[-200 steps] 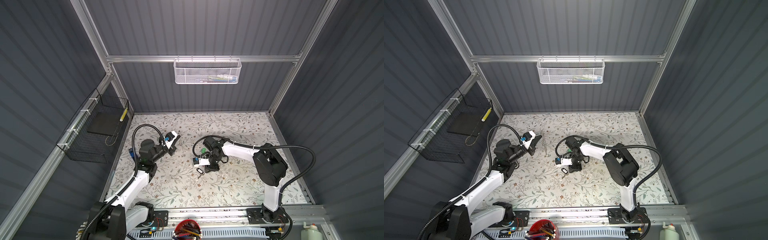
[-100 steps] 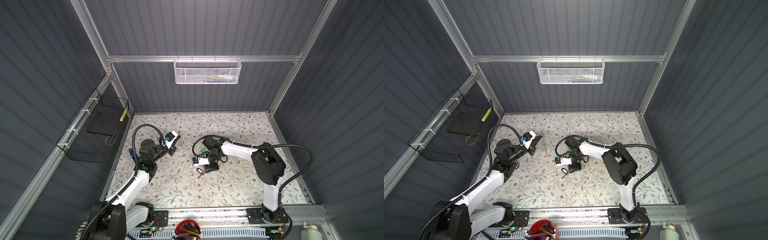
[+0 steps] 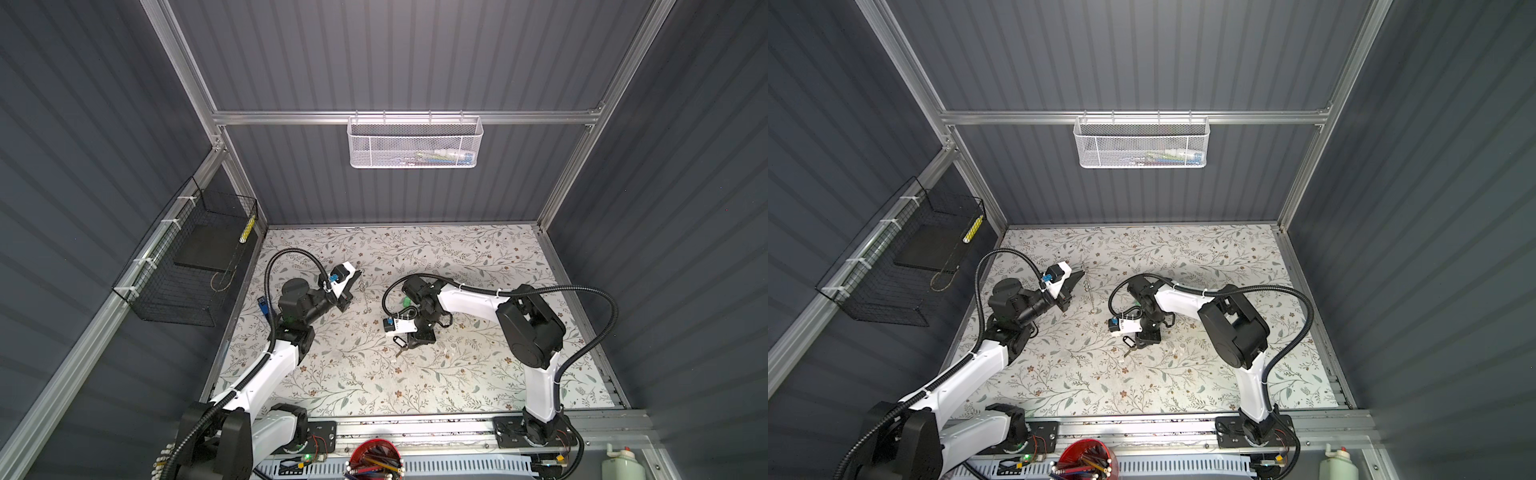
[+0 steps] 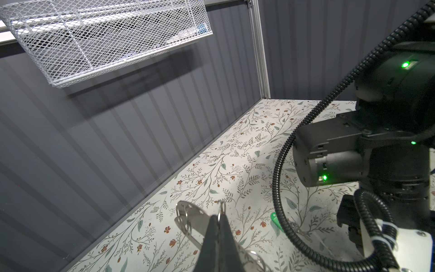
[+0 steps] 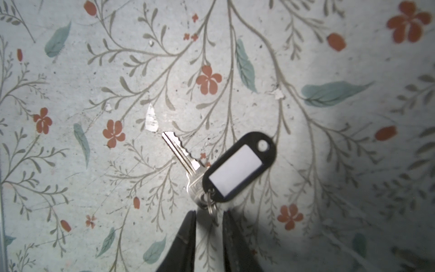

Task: Put the keys on the keyring
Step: 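Carry the black-tag key with the right gripper toward the plate held by the left gripper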

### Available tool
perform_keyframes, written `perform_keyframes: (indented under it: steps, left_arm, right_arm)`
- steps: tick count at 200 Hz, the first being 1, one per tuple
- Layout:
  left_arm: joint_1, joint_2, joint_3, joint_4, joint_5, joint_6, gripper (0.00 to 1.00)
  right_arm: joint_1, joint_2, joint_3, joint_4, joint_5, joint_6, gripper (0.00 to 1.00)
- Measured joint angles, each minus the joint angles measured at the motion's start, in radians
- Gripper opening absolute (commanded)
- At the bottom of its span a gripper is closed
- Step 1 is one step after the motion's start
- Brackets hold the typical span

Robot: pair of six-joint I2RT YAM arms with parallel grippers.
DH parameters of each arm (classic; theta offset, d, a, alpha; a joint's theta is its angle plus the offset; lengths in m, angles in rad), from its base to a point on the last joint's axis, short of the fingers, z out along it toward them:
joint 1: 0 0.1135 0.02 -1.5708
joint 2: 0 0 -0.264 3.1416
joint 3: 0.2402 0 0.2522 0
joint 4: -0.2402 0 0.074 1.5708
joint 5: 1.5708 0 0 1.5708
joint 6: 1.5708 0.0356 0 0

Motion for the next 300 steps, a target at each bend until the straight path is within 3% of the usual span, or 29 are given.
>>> perform_keyframes:
  steps: [133, 180, 224, 264, 300]
  left_arm:
    - [0.000, 0.000, 0.000, 0.001, 0.027, 0.000, 0.00]
    - [-0.010, 0.000, -0.020, 0.042, 0.106, 0.032, 0.00]
    - [-0.075, 0.000, -0.037, 0.058, 0.200, 0.114, 0.00]
    - [-0.179, -0.008, 0.010, -0.100, 0.249, 0.286, 0.00]
    - [-0.206, -0.019, 0.032, -0.190, 0.275, 0.394, 0.00]
  right_arm:
    - [0.008, -0.014, -0.005, 0.002, 0.001, 0.026, 0.00]
    - [-0.009, -0.273, -0.168, 0.099, 0.016, 0.125, 0.00]
    - [-0.042, -0.452, -0.231, 0.135, 0.091, 0.284, 0.00]
    - [-0.050, -0.572, -0.315, 0.143, 0.124, 0.420, 0.00]
    - [-0.056, -0.669, -0.342, 0.154, 0.120, 0.543, 0.00]
